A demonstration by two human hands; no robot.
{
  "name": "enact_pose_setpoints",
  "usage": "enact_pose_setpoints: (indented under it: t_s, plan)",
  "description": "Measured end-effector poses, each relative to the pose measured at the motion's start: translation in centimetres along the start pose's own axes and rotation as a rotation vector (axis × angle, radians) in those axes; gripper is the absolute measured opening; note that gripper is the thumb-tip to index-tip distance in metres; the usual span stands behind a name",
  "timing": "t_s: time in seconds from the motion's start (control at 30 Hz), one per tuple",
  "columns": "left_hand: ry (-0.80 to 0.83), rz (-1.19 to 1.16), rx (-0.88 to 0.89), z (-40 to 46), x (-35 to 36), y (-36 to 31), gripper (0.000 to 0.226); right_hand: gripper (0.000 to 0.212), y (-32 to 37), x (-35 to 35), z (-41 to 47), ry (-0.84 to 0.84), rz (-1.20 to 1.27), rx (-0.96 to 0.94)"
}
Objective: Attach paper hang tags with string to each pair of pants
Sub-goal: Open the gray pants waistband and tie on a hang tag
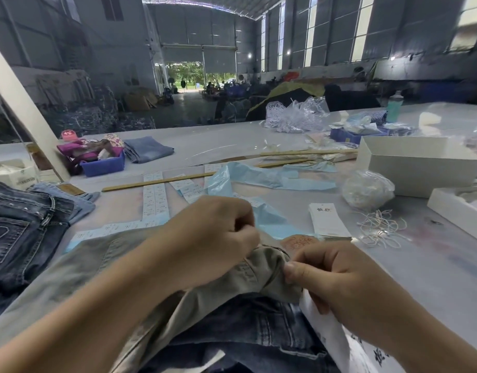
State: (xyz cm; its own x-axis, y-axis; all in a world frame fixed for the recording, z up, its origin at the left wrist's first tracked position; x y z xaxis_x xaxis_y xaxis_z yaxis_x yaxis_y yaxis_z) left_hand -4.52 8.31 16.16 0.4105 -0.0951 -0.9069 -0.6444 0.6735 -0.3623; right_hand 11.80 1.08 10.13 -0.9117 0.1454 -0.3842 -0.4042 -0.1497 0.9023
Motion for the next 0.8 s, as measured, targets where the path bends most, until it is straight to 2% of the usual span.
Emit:
enact_pose_setpoints:
  t_s: [0.13, 0.23, 0.3, 0.4, 0.53, 0.6, 0.7, 0.8]
  plan:
    - [0.038, 0.096, -0.002, -0.3, -0.4, 0.2, 0.017, 0.026, -0.1, 1.5, 0.2, -0.015, -0.015, -0.023]
    - [0.044, 0.106, 0.007, 0.9, 0.6, -0.7, 0.011, 0.038, 0.0, 2.4, 0.3, 0.014, 0.012, -0.014]
    - [0.126, 0.135, 0.011, 1.8, 1.6, -1.3, 0.017, 0.042, -0.1, 2.8, 0.2, 0.051, 0.044, 0.001]
    - [0.247, 0.215, 0.035, 2.5, 2.3, -2.1, 0.018, 0.037, -0.4, 2.9, 0.0, 0.080, 0.032, 0.009]
    - [0.278, 0.333, 0.097, 2.4, 2.4, -2.6, 0.017, 0.036, -0.7, 2.0, -0.3, -0.034, -0.018, -0.029]
    - [0.272, 0.357, 0.123, 2.3, 2.8, -2.7, 0.014, 0.028, -0.8, 1.4, -0.2, -0.112, -0.075, -0.067]
    - [0.239, 0.238, 0.100, 2.2, 2.8, -2.6, 0.007, 0.021, -0.4, 1.4, -0.3, -0.136, -0.096, -0.109]
    - [0.226, -0.045, -0.056, 2.1, 2.6, -1.9, 0.007, 0.033, 0.1, 1.8, -0.5, -0.102, -0.075, -0.126]
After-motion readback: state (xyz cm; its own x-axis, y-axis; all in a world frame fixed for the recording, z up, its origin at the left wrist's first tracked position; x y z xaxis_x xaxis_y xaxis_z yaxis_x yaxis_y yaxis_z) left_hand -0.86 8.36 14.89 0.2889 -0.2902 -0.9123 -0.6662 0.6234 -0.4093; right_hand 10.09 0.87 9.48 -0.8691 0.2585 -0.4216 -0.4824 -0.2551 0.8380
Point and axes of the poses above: each hand's wrist, its own z-axis towards the middle knuckle, its own x-axis out of the palm, y = z × x, the point moved 4 cm from there along z, towards the middle knuckle, and after that the axes turned 4 degrees about z, right-handed, at the moved point
